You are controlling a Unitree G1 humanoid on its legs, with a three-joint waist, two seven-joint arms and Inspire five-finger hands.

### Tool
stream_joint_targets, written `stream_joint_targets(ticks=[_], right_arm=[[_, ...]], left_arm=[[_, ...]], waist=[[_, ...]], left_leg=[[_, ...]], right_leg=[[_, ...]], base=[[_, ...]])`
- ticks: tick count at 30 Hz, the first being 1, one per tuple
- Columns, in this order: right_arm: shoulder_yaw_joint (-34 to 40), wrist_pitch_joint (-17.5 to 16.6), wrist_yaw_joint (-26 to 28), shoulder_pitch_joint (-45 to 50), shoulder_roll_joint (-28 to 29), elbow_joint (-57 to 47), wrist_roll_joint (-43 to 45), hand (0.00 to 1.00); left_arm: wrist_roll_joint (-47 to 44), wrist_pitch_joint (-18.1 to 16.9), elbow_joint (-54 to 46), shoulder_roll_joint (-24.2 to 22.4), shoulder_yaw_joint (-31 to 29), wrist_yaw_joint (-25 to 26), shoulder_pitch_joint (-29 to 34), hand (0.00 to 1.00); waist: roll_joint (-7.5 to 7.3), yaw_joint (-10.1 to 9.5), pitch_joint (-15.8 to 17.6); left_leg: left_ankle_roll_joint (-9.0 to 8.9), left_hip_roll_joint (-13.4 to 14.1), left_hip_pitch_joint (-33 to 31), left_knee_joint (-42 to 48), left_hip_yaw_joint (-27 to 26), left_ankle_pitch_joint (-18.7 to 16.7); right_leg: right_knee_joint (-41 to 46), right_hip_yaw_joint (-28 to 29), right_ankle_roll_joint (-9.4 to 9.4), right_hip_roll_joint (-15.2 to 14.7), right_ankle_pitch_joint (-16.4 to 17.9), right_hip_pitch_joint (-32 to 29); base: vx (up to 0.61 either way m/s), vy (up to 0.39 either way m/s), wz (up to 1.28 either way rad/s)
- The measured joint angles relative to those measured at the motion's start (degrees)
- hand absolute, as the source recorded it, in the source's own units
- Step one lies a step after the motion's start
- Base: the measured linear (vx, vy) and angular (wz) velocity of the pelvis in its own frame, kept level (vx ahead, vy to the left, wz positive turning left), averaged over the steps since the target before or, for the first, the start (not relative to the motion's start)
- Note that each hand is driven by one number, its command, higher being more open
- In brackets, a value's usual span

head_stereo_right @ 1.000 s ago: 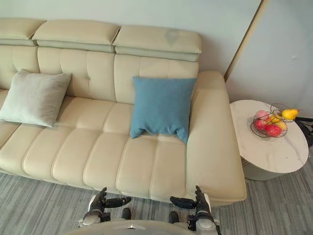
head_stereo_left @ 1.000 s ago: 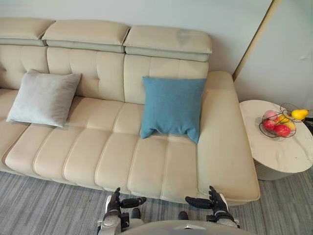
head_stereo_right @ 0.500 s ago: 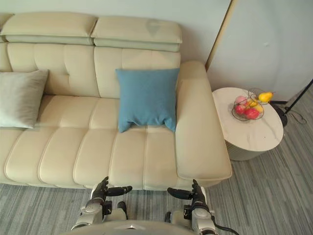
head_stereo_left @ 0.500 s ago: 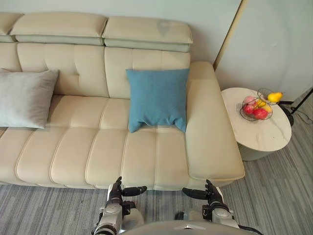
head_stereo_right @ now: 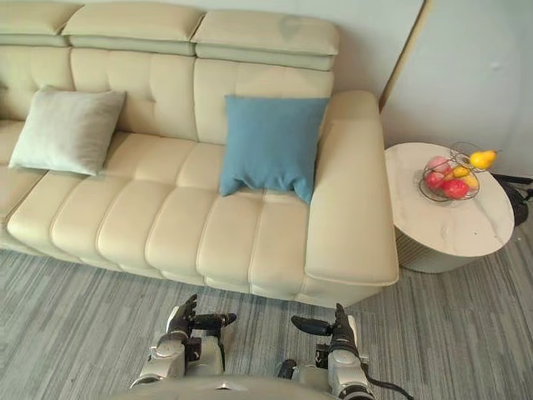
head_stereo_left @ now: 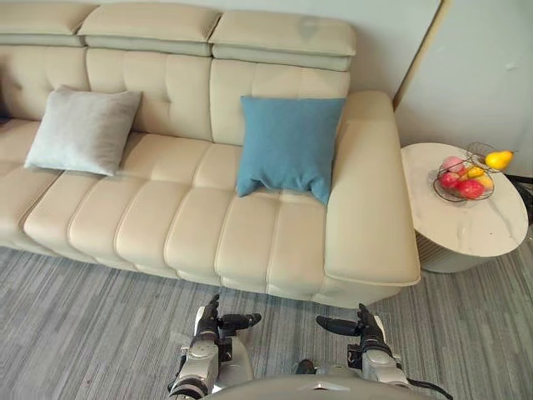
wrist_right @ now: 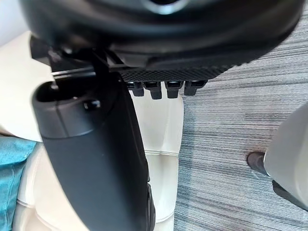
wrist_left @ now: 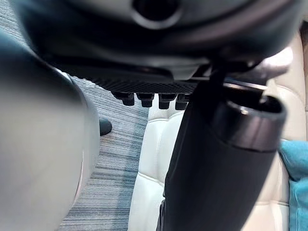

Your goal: Pick up cushions and gather them together orderly.

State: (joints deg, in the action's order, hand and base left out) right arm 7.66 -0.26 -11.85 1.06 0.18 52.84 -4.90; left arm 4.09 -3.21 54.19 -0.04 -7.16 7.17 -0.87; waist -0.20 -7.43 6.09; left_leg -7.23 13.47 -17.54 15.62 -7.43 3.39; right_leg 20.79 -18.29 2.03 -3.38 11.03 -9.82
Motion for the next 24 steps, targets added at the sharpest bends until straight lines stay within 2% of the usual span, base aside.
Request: stream_joint_targets(ticks=[1,3,4,6,9,13,16,21,23,24], right_arm=[[0.0,0.0,0.0,-0.2,-0.1,0.2,0.0,1.00],[0.1,0.1,0.1,-0.2,-0.3,0.6,0.0,1.00],[0.2,0.2,0.1,-0.4,-0.1,0.8,0.0,1.00],[0.3,0.4,1.0,0.1,1.6,2.1,-0.1,1.00],[0.4,0.6,1.7,1.1,2.4,2.1,-0.1,1.00],[6.2,0.9,1.9,2.1,3.5,3.1,-0.1,1.00],[9.3,1.4,1.8,2.5,3.6,4.5,0.0,1.00],[11.6,1.4,1.3,2.4,3.6,5.5,0.0,1.00],[11.6,1.4,1.2,2.3,3.2,5.5,-0.1,1.00],[16.0,1.4,0.6,0.2,0.1,8.9,0.0,1.00]], left_arm=[[0.0,0.0,0.0,0.0,0.0,0.0,-0.3,1.00],[0.2,0.1,0.0,-0.3,0.0,0.0,-0.1,1.00],[0.2,0.1,0.0,-0.3,0.0,0.0,-0.1,1.00],[0.7,0.1,0.1,0.5,-0.1,0.0,1.1,1.00],[1.0,0.1,0.1,0.6,-0.3,0.0,2.5,1.00],[1.8,0.3,2.3,0.9,-0.7,-0.1,3.2,1.00],[2.3,0.4,3.6,1.5,-1.2,0.0,4.1,1.00],[2.5,0.9,4.9,1.7,-2.8,-0.1,3.9,1.00],[2.7,0.9,5.5,1.8,-2.8,-0.1,3.8,1.00],[2.7,0.9,7.0,2.2,-3.2,-0.1,3.7,1.00]], waist=[[-0.44,0.03,0.3],[-0.05,0.19,0.0],[-0.28,0.17,0.1],[-1.40,1.33,-0.6],[-1.67,1.50,-2.6],[-1.08,1.70,-4.2],[-1.21,1.72,-4.9],[-1.77,2.14,-5.1],[-1.73,2.64,-5.1],[-0.50,4.59,-3.3]], left_leg=[[0.71,-1.1,0.1,2.7,0.1,-2.7],[1.56,-1.7,0.9,4.7,0.2,-7.5],[1.71,-2.1,0.9,4.8,0.1,-7.5],[2.51,-4.7,4.1,0.1,-0.4,-6.4],[2.82,-6.2,5.9,-2.9,-1.7,-6.2],[2.88,-8.7,10.2,-10.4,-1.6,-4.9],[3.52,-9.2,13.2,-14.7,-1.6,-1.6],[4.29,-9.7,15.8,-16.8,-1.8,-0.2],[4.29,-9.9,17.2,-18.0,-1.7,-0.2],[4.58,-11.2,20.5,-20.6,-0.1,-0.4]], right_leg=[[-0.8,0.0,-0.51,-0.8,-0.9,0.0],[-2.3,-0.1,-1.79,-1.2,-2.8,-0.1],[-2.5,-0.1,-2.21,-1.5,-3.3,0.0],[-5.7,0.3,-3.93,-3.0,-5.0,2.6],[-7.6,1.3,-4.75,-3.8,-5.9,3.3],[-13.5,3.3,-5.33,-3.7,-7.2,6.3],[-14.9,5.0,-5.61,-3.3,-8.6,7.2],[-18.0,5.8,-5.82,-2.4,-9.9,9.8],[-18.8,6.1,-5.83,-2.3,-10.0,10.9],[-20.5,7.8,-5.78,-2.7,-10.0,13.0]], base=[[-0.04,0.120,0.23],[-0.06,0.181,0.09],[-0.10,0.196,0.04],[-0.08,0.178,0.12],[-0.05,0.124,-0.07],[0.02,0.053,-0.01],[0.07,-0.004,-0.18],[0.12,-0.011,-0.12],[0.10,-0.009,-0.04],[0.06,-0.003,-0.01]])
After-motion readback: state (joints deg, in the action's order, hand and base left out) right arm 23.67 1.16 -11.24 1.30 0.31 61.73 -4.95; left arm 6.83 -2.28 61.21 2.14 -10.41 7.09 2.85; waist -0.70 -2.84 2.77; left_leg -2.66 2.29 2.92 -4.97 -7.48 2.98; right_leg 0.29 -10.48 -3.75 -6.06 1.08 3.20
